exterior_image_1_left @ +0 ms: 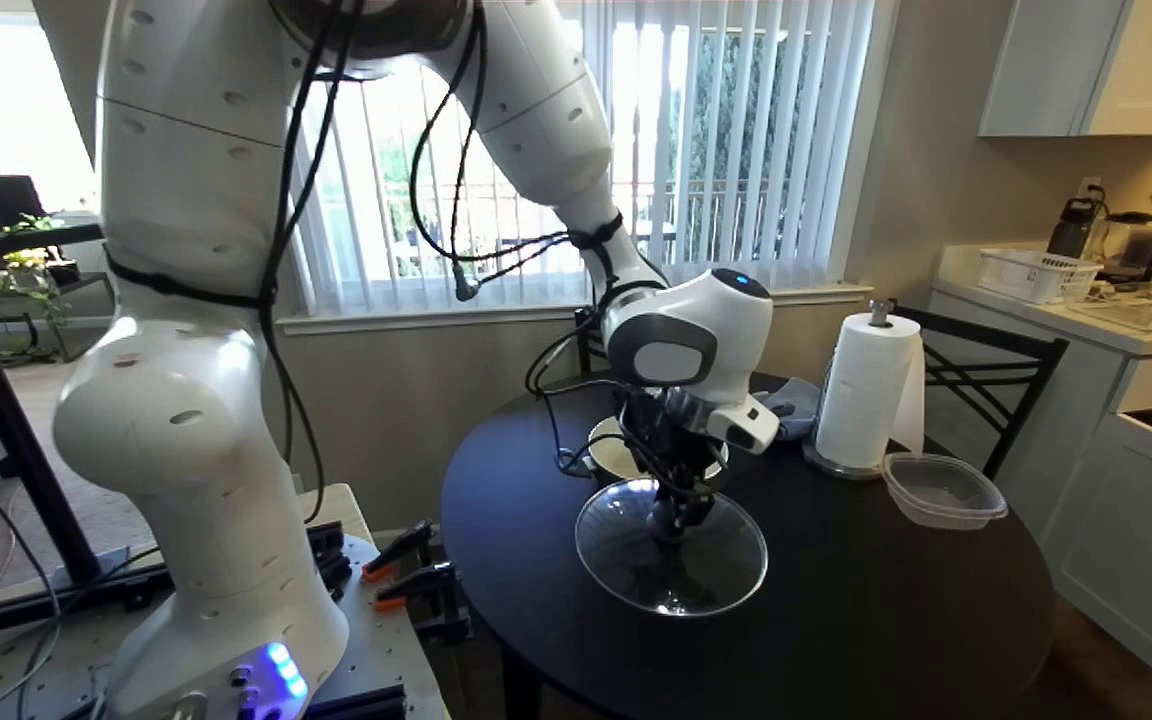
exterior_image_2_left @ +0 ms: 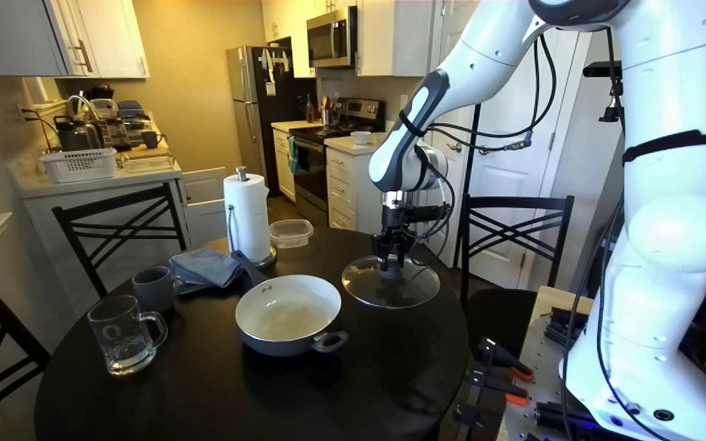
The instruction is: Remove the glass lid from the grey pan and put it on the table
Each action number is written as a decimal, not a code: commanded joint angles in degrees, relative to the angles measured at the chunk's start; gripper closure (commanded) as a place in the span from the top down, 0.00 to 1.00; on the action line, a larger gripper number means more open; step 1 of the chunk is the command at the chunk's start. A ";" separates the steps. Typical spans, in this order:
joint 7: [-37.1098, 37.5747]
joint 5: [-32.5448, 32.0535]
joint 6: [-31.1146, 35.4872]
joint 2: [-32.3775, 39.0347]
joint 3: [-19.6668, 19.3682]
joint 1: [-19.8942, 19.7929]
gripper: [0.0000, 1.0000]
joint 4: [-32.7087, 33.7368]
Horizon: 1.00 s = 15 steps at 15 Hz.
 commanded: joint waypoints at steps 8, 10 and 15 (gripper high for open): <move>-0.15 3.20 -1.20 4.58 1.47 -4.06 0.33 2.22; 0.15 2.76 -1.20 4.61 1.34 -3.85 0.33 2.31; 1.13 1.81 -1.75 5.08 1.07 -3.16 0.89 3.48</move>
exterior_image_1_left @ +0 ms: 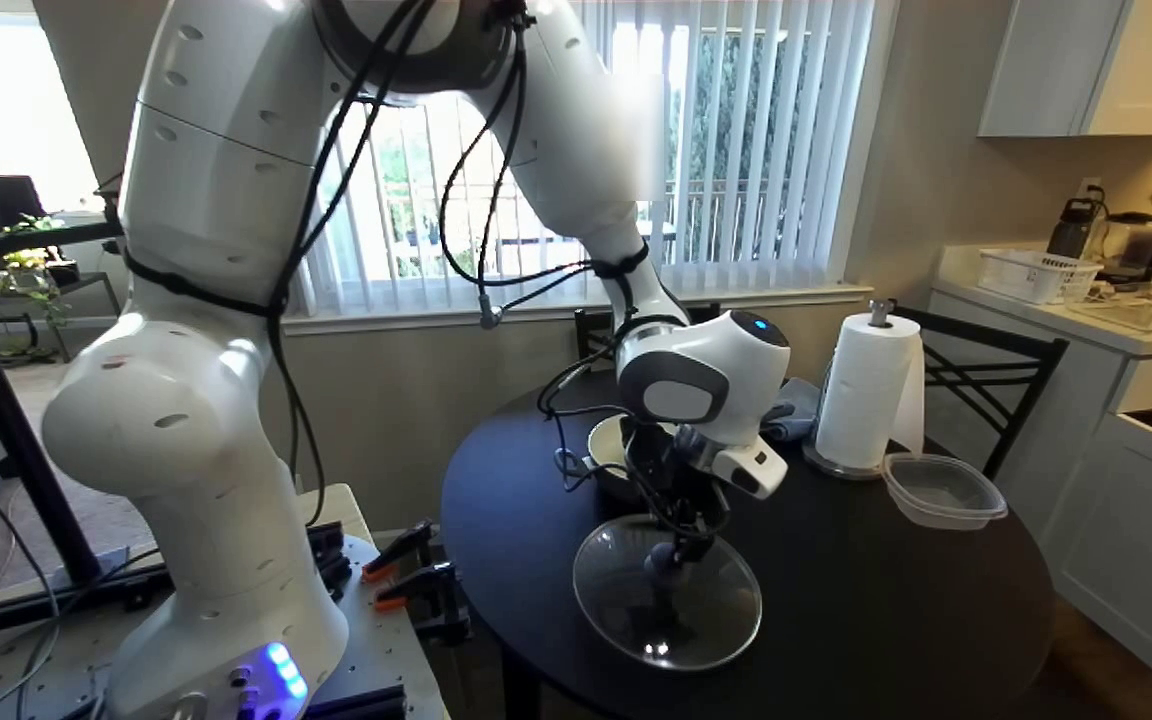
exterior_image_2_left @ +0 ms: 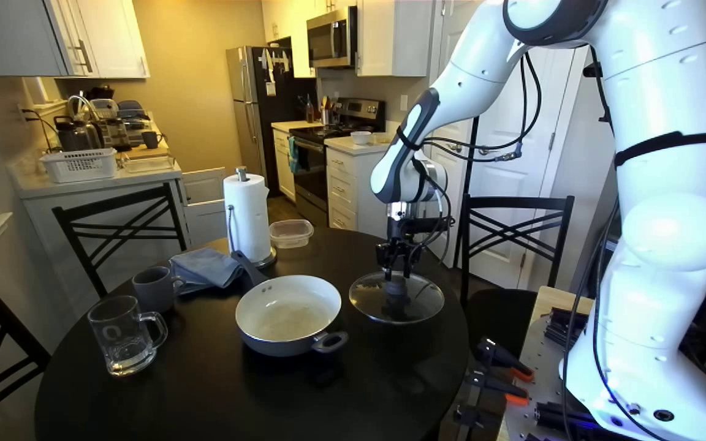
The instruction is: Remove the glass lid from the grey pan and put it on the table
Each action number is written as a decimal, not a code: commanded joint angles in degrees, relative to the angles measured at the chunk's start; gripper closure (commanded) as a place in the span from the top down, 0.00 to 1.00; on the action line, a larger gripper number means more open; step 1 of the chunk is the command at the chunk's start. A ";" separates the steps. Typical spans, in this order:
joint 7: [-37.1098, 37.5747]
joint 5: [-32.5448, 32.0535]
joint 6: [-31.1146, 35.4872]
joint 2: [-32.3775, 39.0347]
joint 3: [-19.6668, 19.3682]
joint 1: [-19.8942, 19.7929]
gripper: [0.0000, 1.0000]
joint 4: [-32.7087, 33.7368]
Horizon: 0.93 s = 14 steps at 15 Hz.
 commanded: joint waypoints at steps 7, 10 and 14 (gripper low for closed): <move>1.15 -0.73 -1.41 -0.92 0.58 0.90 1.00 2.63; 1.13 -0.83 -2.78 -0.97 0.93 0.95 1.00 3.07; 0.25 -0.29 -1.65 -0.03 1.12 0.61 1.00 3.37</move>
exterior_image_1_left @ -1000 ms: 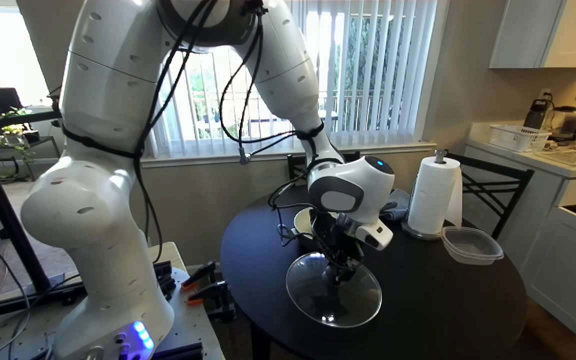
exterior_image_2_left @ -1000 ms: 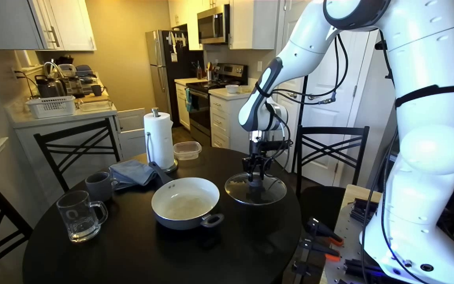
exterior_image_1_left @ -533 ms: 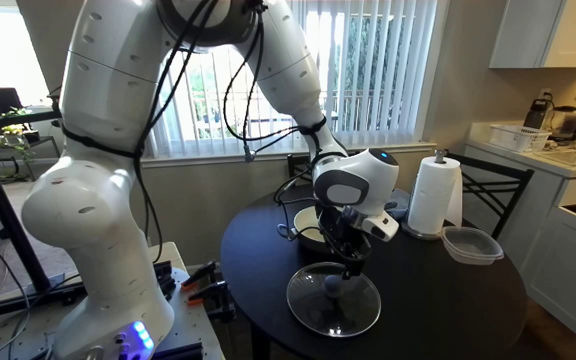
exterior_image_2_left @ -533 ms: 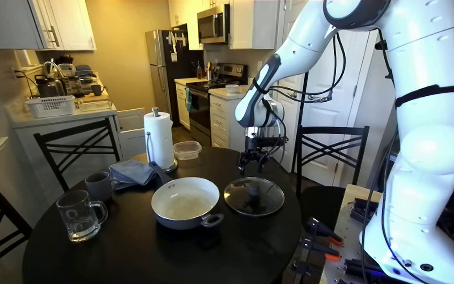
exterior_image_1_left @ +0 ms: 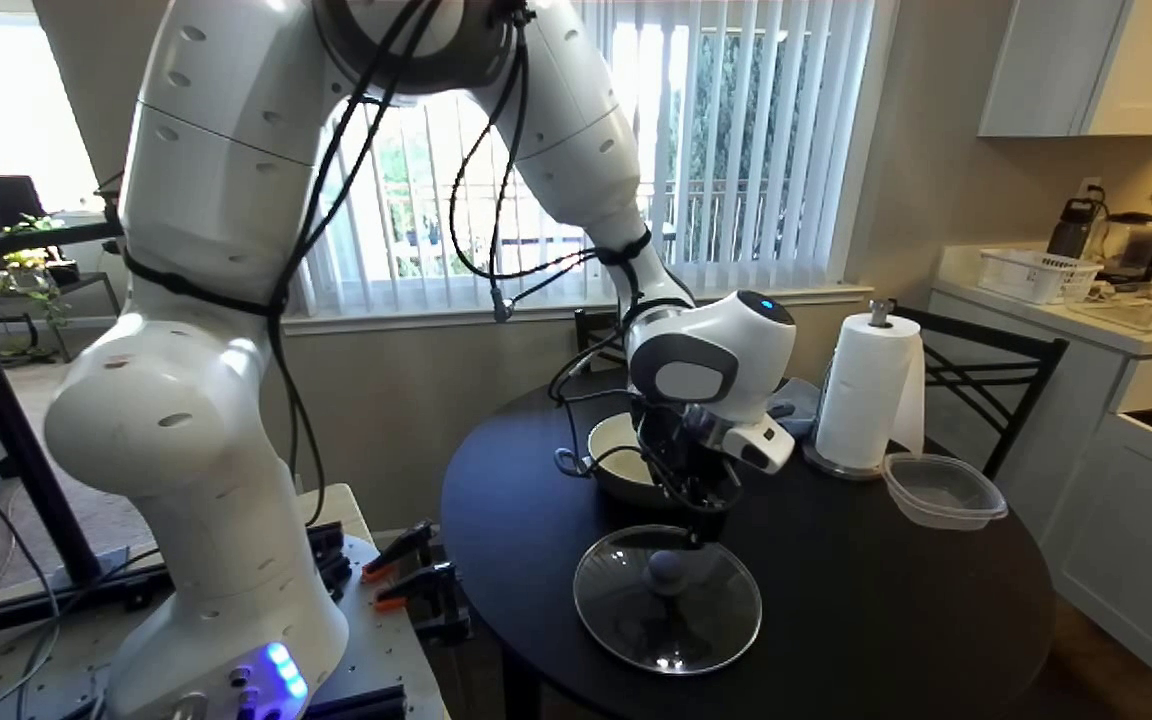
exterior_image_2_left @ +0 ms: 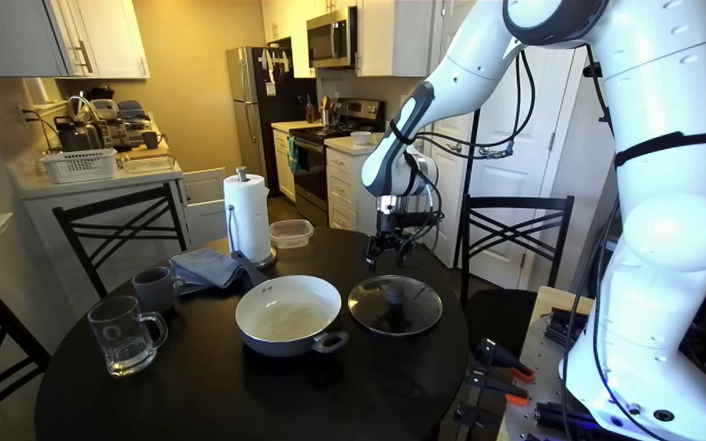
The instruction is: Remove the glass lid from the grey pan and put it on the table
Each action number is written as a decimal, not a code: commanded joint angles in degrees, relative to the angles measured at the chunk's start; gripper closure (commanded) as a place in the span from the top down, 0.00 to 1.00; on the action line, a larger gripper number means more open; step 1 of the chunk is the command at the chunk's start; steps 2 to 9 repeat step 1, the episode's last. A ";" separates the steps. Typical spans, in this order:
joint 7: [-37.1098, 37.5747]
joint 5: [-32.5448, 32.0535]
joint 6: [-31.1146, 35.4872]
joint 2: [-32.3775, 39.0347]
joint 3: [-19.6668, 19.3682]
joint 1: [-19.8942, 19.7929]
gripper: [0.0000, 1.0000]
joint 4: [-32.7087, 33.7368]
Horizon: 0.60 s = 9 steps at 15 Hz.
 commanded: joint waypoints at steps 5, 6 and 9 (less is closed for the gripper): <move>0.18 -0.22 -0.15 -0.02 0.15 -0.18 1.00 0.10; 0.18 -0.22 -0.15 -0.02 0.15 -0.18 1.00 0.10; 0.18 -0.22 -0.15 -0.02 0.15 -0.18 1.00 0.10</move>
